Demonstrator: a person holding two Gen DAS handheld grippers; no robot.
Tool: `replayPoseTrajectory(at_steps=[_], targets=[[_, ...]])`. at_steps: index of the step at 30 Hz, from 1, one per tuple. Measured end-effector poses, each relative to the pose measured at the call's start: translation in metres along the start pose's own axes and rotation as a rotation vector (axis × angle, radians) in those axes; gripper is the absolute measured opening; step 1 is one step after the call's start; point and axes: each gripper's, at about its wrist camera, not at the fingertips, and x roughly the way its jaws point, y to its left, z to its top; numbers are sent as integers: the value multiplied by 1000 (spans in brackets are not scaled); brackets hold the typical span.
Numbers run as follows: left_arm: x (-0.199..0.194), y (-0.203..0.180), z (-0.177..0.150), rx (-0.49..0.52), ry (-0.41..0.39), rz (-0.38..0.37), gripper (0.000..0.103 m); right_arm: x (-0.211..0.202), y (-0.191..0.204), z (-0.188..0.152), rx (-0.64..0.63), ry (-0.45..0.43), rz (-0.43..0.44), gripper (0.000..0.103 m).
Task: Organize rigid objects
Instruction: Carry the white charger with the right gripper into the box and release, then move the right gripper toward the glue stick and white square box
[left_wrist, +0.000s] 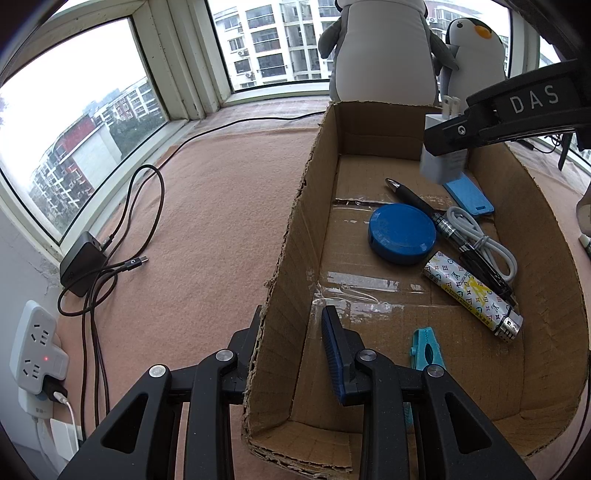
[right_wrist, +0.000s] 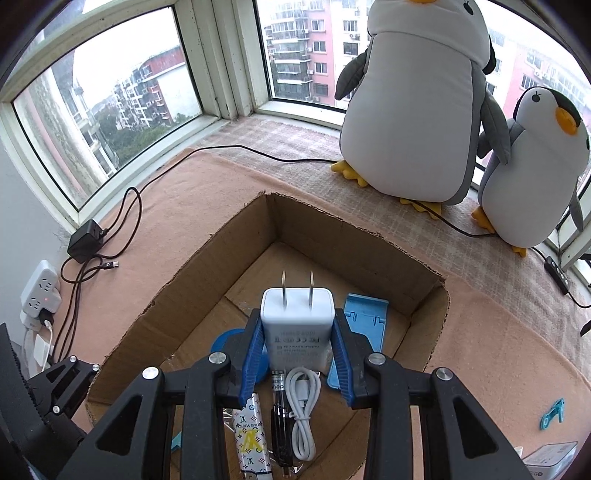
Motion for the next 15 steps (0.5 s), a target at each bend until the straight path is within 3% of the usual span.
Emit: replayPoseTrajectory(at_steps=[2, 6, 15], targets=[[0, 0, 0, -1, 0, -1, 30, 1, -1, 0, 9, -5, 0, 33], [0, 0, 0, 2, 0, 1, 30, -2, -2, 0, 14, -18, 0, 62], [0, 0, 0, 2, 0, 1, 30, -24, -4, -7, 22, -47, 18, 62]])
